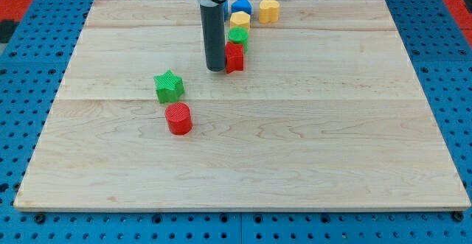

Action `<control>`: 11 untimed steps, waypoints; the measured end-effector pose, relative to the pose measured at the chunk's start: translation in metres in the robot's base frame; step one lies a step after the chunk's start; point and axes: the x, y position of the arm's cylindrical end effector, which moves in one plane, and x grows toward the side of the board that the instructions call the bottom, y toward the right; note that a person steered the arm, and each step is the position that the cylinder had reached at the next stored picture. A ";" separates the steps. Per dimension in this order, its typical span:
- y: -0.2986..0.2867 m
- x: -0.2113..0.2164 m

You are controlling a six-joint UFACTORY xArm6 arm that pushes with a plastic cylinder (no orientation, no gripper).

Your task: Keep green star bottom left to red star

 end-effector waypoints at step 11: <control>-0.036 0.084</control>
